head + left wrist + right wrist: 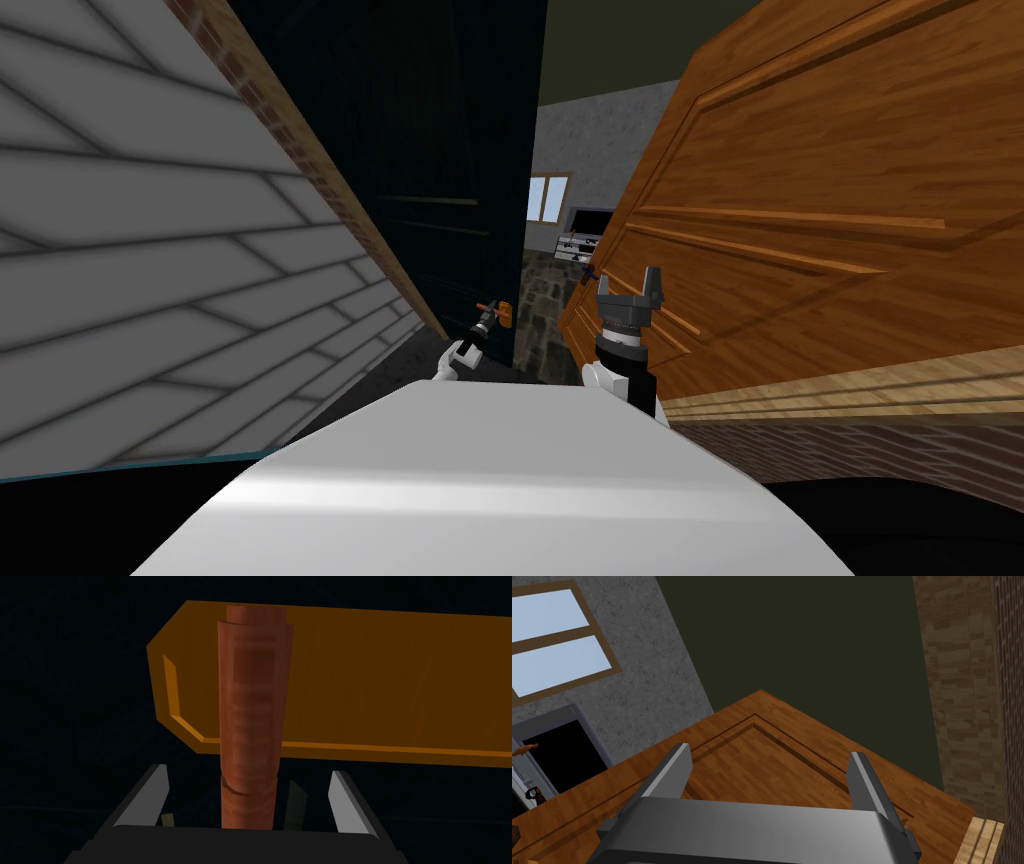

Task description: Push the door open

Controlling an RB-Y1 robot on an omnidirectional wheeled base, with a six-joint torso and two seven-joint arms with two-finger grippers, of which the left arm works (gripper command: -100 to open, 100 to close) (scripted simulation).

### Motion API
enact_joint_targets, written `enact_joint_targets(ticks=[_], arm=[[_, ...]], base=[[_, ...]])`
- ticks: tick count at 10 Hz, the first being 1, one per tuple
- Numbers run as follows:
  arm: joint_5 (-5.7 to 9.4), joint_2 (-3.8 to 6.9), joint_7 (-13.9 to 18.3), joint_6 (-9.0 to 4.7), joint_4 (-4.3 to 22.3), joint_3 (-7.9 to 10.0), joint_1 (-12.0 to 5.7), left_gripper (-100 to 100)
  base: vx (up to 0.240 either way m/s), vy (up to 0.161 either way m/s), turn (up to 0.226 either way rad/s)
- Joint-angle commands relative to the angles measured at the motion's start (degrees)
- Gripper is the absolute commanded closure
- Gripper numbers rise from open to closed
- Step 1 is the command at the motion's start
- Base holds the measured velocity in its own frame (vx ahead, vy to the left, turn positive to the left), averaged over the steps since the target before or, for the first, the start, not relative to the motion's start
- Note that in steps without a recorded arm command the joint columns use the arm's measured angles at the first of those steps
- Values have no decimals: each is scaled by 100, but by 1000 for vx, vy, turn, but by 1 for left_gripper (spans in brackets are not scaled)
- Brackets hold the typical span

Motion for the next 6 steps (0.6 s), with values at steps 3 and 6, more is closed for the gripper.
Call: enact_joint_targets(ticks=[3, 6], arm=[[0, 3, 2, 4, -5, -2, 4, 100], [0, 3, 2, 4, -5, -2, 4, 100]], base=[[-25, 8, -3], [0, 0, 0]])
